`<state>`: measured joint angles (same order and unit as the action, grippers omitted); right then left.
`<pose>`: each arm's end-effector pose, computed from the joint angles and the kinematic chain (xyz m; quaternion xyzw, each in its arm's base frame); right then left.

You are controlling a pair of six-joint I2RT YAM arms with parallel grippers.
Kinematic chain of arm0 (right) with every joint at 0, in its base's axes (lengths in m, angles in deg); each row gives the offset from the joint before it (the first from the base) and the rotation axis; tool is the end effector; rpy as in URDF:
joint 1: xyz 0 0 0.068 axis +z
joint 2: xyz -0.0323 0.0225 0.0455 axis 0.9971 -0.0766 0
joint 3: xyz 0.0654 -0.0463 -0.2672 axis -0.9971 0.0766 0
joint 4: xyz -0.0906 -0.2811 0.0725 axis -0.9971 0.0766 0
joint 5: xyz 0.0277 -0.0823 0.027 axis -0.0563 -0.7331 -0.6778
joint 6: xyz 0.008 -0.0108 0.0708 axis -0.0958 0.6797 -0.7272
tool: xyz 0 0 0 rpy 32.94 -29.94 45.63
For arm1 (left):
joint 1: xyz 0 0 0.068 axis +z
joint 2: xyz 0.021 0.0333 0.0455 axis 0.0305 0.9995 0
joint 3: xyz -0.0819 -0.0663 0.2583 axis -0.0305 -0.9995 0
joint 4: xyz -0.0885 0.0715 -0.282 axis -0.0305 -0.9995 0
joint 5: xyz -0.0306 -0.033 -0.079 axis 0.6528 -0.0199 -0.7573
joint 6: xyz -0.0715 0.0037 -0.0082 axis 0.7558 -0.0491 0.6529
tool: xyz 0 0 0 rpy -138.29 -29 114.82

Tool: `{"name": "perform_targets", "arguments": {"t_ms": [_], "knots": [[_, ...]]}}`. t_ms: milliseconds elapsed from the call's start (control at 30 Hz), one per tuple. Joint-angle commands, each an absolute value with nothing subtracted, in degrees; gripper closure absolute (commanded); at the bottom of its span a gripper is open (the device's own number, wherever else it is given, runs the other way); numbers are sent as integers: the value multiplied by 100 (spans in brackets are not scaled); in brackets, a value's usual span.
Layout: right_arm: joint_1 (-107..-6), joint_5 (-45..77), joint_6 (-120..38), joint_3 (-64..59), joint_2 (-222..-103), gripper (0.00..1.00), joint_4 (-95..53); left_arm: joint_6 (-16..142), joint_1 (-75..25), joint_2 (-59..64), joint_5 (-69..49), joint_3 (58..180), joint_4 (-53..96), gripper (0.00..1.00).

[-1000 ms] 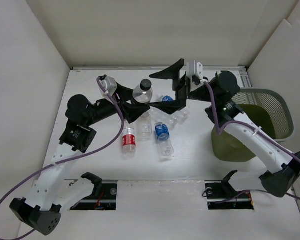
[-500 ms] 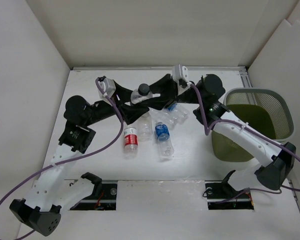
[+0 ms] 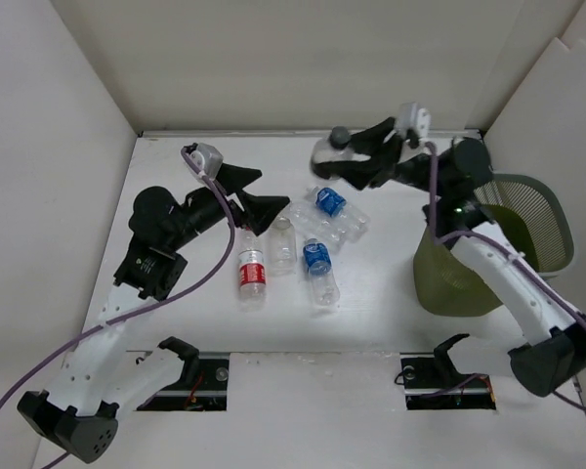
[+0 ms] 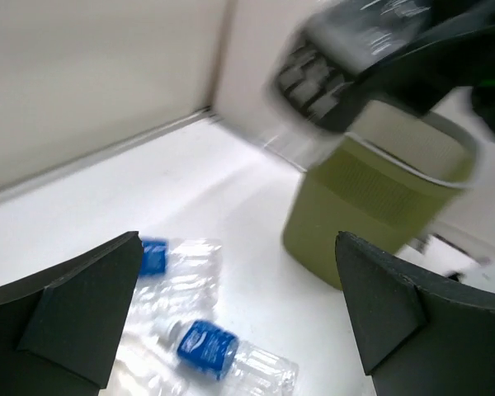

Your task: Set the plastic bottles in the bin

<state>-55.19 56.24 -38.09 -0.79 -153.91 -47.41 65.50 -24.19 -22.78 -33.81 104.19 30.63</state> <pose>0.2623 0.2052 0.4885 -0.4457 0.3859 0.4318 0.6826 0.2056 -0.1355 0.4571 0.2829 0.5355 -0.4191 0.6764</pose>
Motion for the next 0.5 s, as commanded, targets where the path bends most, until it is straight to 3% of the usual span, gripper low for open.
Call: {"name": "perform_targets", "arguments": {"t_ms": [0,233,400,433,467], "knots": [[-6700,5394,-3523,-84,-14454,100,-3911,6793,-2427,-2071,-1449,10732,2202,0],[-9013,4569,-2583,-32,-13056,100,-859,7672,-2427,-806,867,11392,425,0],[-9483,3461,-1643,-409,-12756,99,839,8014,-2427,-130,1046,11515,-50,0],[-9483,3303,-1641,-409,-12634,89,1128,8085,-2427,-32,968,11516,-224,0],[-9483,3031,-1572,-409,-12581,87,1209,8085,-2427,56,967,11577,-322,0]]}}
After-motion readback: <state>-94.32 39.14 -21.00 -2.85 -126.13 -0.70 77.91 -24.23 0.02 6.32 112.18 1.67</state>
